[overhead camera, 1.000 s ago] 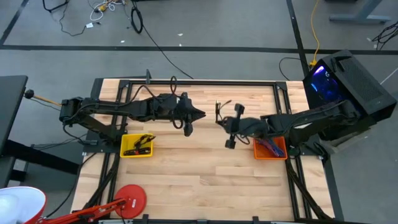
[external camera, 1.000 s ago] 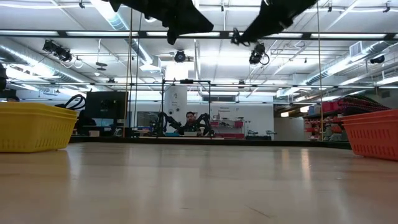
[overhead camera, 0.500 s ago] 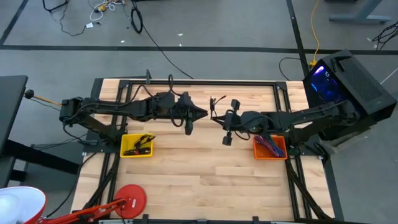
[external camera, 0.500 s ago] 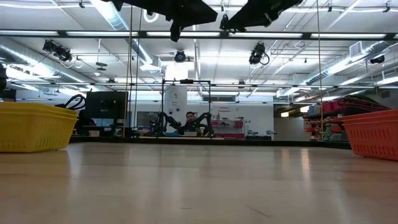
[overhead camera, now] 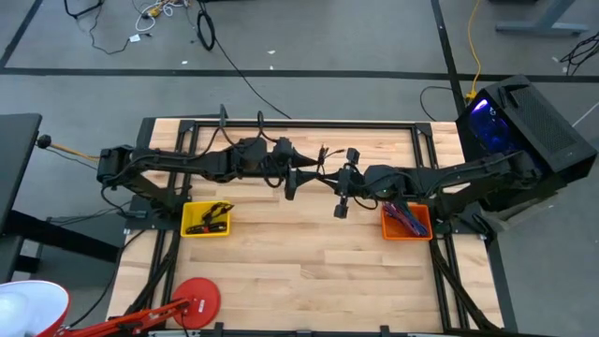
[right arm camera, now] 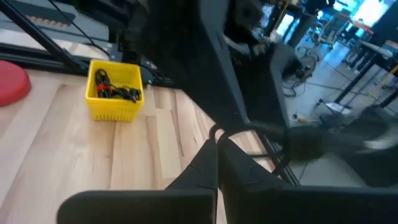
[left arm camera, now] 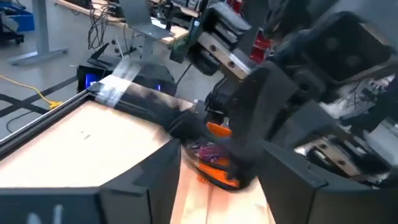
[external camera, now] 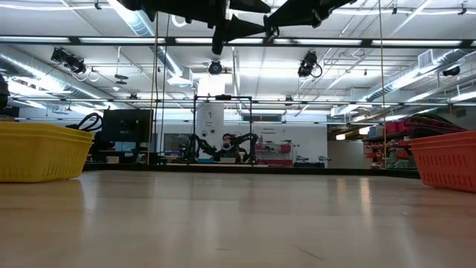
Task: Pick & Place USB Port
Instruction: Put the black USB cable into the yellow bin
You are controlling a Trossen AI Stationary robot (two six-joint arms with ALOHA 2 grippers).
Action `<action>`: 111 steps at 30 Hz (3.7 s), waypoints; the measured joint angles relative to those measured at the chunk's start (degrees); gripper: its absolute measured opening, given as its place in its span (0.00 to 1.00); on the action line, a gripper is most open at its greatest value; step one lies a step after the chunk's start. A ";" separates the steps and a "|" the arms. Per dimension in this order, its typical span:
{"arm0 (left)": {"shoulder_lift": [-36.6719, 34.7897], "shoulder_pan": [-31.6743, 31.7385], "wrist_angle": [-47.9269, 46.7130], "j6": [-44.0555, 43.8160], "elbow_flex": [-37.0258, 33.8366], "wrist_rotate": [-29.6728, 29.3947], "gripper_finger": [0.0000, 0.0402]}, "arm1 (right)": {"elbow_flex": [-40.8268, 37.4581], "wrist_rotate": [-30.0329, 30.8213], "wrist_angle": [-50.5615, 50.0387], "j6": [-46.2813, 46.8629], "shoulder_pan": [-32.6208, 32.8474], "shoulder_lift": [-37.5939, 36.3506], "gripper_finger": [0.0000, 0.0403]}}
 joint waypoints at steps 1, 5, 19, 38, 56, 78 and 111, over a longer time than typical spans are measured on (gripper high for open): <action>0.63 0.20 0.91 -0.67 0.00 0.00 0.53 | 0.00 -0.22 0.39 -0.20 0.04 0.00 0.00; 1.21 0.90 1.40 -1.27 -0.02 0.17 0.56 | 0.00 0.14 -0.13 -0.57 -0.02 0.07 0.00; 1.19 1.94 2.93 -0.93 -0.04 -0.60 0.26 | 0.07 -0.30 1.95 -1.83 0.06 4.00 0.00; 0.57 1.81 1.69 4.75 -0.04 -4.76 0.08 | 0.04 2.10 2.25 -1.81 -0.07 4.11 0.08; -13.57 -2.56 -38.17 0.74 -0.04 -24.59 0.08 | 0.01 8.66 -18.24 4.78 -0.22 -4.65 0.21; -22.05 -32.76 -100.71 -55.74 -0.04 -33.72 0.08 | -16.25 14.67 -15.02 10.56 -3.01 -17.66 0.22; -16.67 -48.76 -101.82 -66.76 -6.60 -20.21 0.08 | -17.00 12.69 -15.08 11.15 -3.43 -18.47 0.22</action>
